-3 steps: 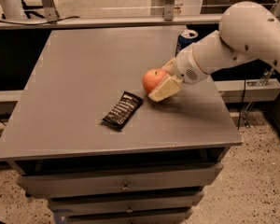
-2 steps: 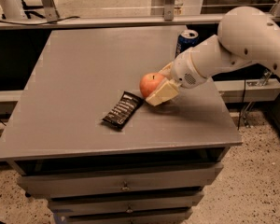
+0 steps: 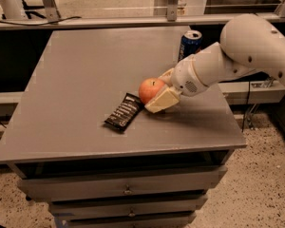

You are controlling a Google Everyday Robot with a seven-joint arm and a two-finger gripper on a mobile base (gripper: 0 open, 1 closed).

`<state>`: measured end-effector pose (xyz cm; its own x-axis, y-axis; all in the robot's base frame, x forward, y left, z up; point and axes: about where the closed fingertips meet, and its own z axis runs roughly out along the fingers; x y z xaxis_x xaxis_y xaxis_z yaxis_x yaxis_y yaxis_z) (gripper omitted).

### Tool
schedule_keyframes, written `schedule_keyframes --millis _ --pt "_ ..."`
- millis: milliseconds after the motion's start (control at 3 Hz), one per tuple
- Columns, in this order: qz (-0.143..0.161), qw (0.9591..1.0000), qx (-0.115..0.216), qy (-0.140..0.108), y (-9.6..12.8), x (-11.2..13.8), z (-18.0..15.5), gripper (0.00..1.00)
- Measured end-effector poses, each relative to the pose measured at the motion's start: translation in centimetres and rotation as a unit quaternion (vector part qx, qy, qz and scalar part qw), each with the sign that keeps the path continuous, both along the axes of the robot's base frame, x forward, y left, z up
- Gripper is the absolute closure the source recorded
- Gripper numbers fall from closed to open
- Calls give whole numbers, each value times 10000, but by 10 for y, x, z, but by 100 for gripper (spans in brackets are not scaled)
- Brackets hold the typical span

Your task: Move apple near rxbar chocolate

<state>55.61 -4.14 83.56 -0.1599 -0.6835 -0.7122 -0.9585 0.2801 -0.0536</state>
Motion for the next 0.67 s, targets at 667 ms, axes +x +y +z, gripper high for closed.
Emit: schedule_keyframes --millis 667 --pt "77 10000 6 34 1 -10 -1 0"
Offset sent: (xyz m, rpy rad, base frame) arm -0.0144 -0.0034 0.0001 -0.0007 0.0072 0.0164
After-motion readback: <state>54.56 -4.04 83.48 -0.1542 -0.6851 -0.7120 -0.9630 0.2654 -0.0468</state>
